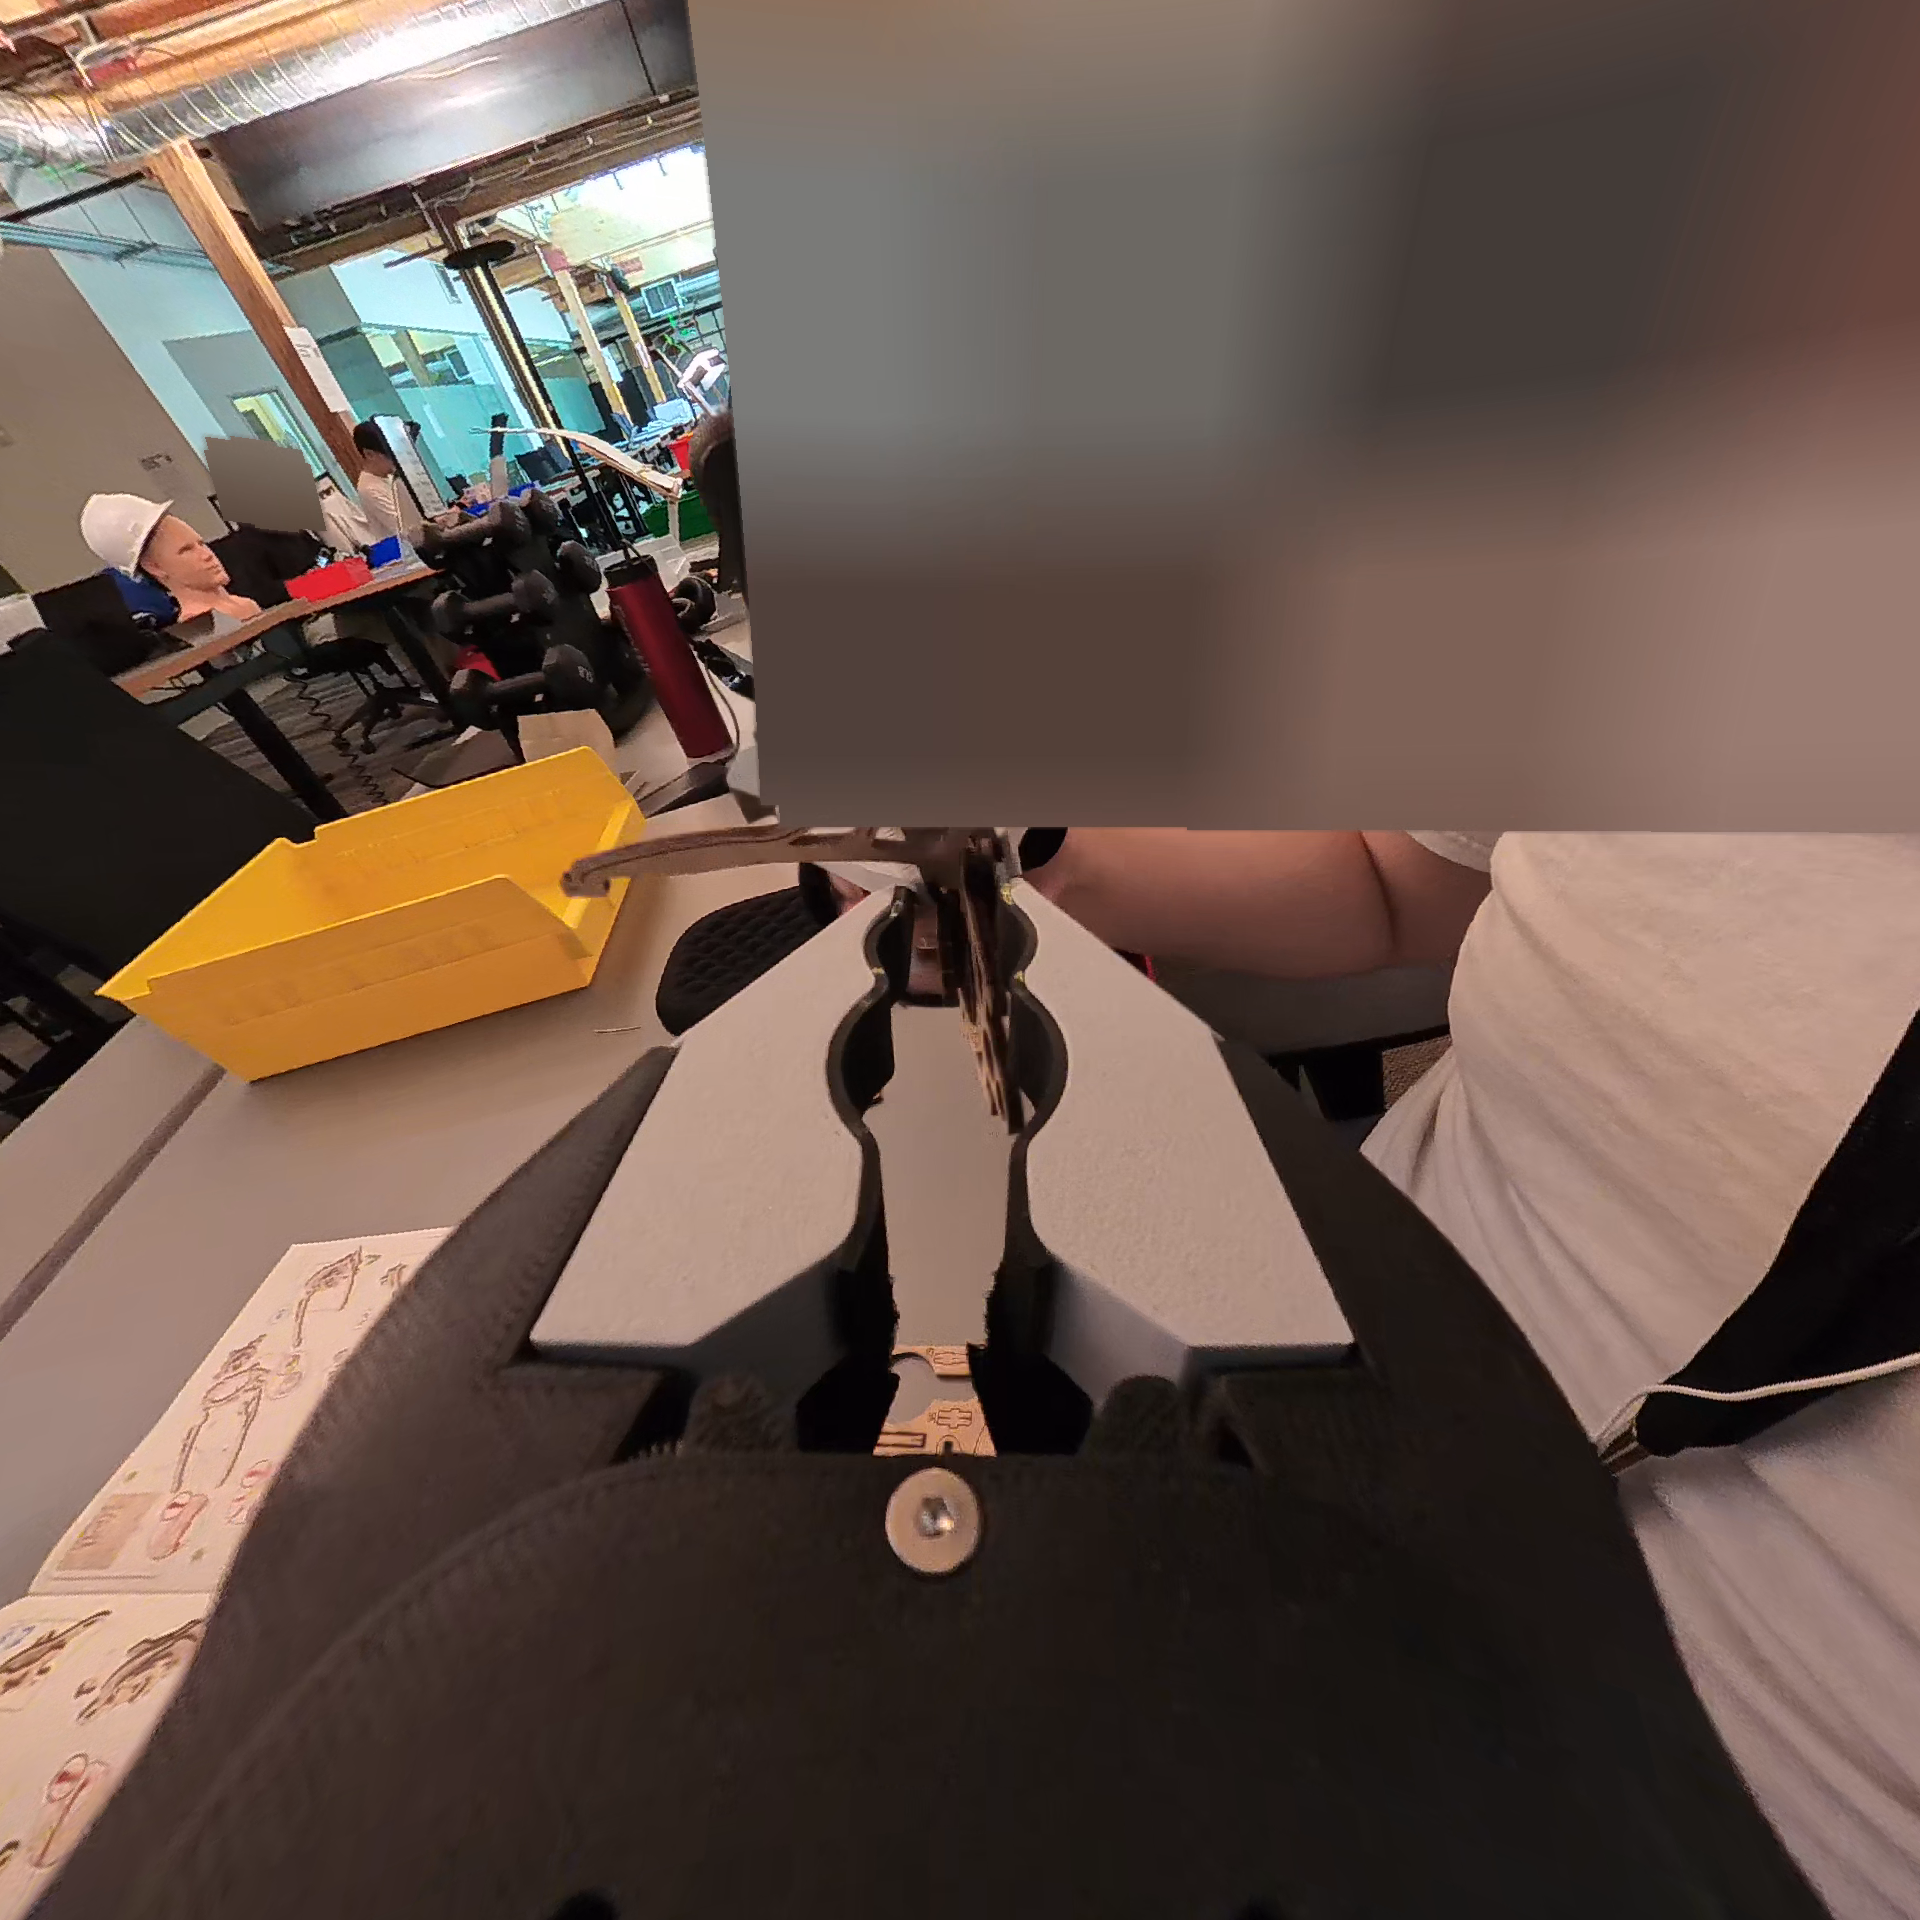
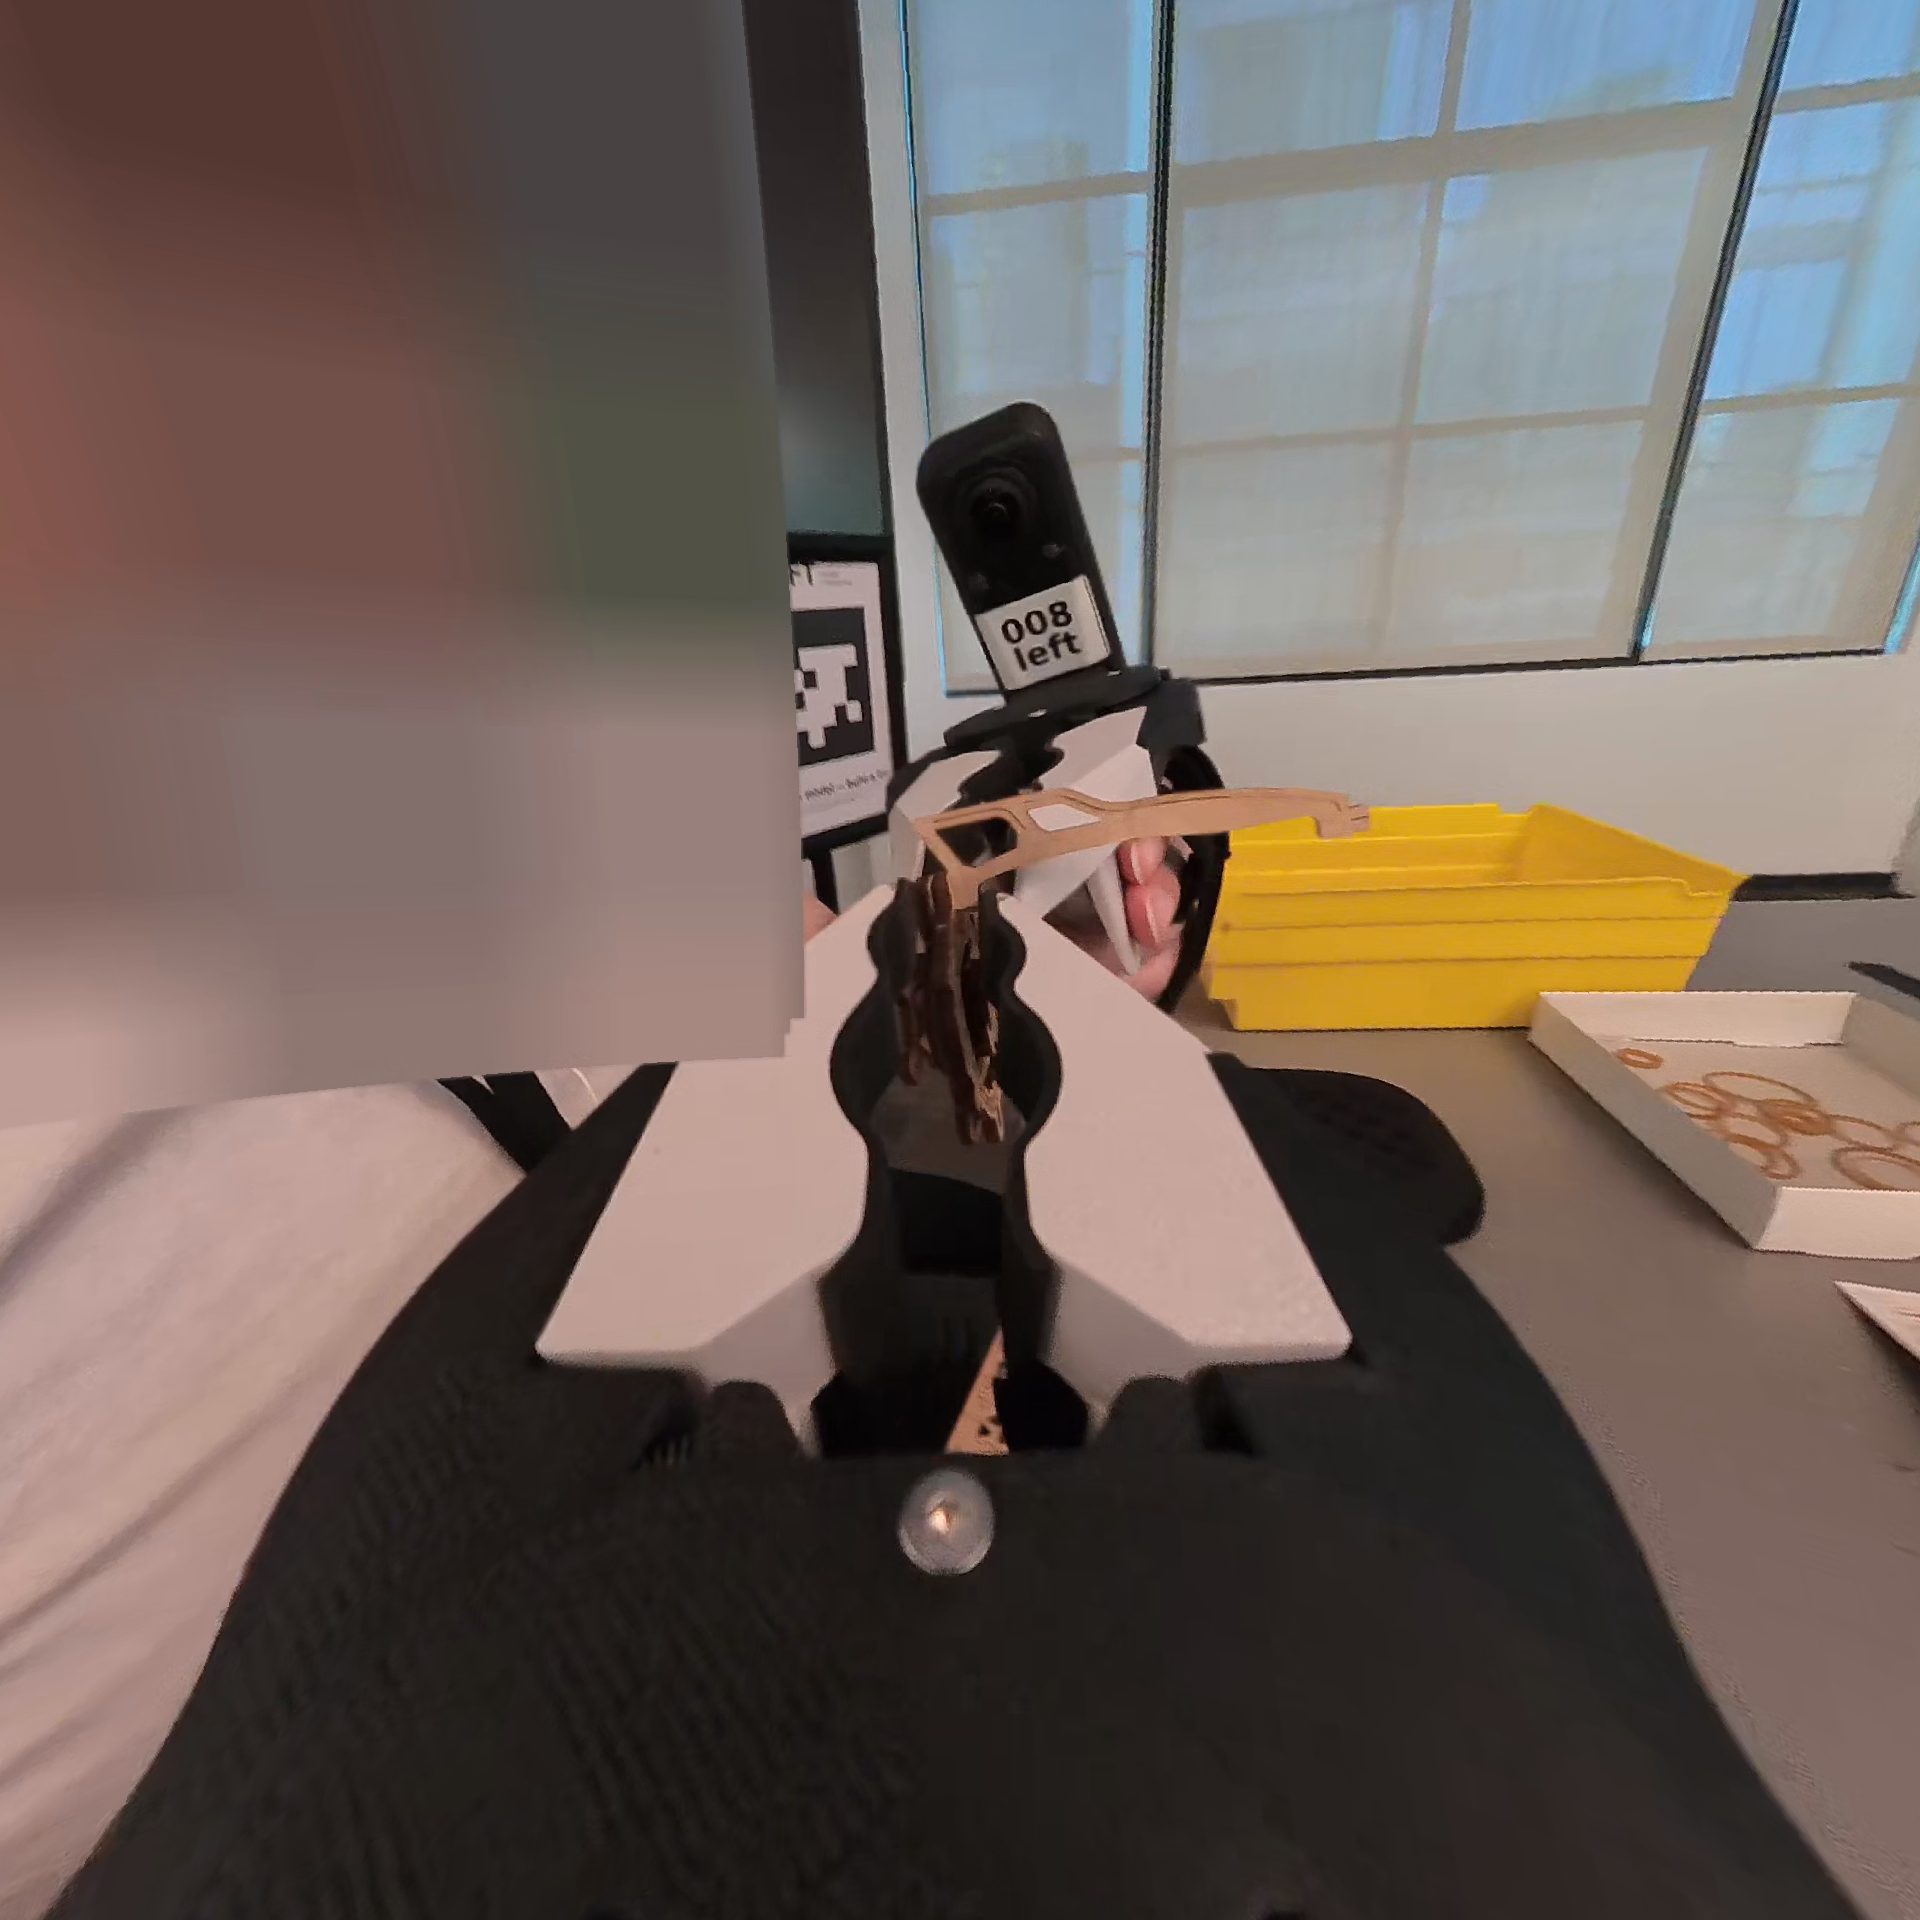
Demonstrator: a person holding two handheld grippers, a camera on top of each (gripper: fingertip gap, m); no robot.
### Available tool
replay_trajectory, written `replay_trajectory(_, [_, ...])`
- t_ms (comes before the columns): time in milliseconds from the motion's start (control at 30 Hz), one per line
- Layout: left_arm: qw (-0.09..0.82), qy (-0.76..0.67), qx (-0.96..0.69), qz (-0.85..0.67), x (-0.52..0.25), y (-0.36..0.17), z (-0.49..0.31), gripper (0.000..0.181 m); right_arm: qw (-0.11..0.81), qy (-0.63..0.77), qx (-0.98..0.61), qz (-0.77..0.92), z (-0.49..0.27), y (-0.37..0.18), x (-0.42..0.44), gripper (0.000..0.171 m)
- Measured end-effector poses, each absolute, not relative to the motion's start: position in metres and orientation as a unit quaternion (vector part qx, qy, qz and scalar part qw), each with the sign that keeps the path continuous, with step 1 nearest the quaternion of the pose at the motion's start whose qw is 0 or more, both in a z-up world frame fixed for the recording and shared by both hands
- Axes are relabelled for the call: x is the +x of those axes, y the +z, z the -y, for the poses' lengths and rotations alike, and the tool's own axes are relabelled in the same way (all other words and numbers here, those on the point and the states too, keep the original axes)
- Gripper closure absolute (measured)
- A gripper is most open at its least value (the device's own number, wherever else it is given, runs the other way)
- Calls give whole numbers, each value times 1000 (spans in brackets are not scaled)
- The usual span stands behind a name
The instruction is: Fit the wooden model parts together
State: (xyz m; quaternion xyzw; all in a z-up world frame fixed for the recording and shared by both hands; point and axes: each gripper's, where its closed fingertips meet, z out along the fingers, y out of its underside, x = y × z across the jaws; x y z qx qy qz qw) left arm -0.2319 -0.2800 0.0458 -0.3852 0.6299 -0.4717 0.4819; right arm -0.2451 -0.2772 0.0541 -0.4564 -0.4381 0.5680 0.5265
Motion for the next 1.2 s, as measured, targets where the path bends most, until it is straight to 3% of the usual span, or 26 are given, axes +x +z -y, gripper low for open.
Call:
replay_trajectory(267, [468, -481, -413, -616, -228, 45, 274, 168, 508, 625, -447, 390, 271, 54, -240, 162])
replay_trajectory(600, [464, -505, -404, -606, -230, 52, 275, 174, 516, 615, -446, 396, 270, 54, -240, 162])
replay_trajectory(1200, [462, -513, -369, -622, -232, 52, 288, 168, 526, 596, -419, 439, 286, 55, -244, 163])
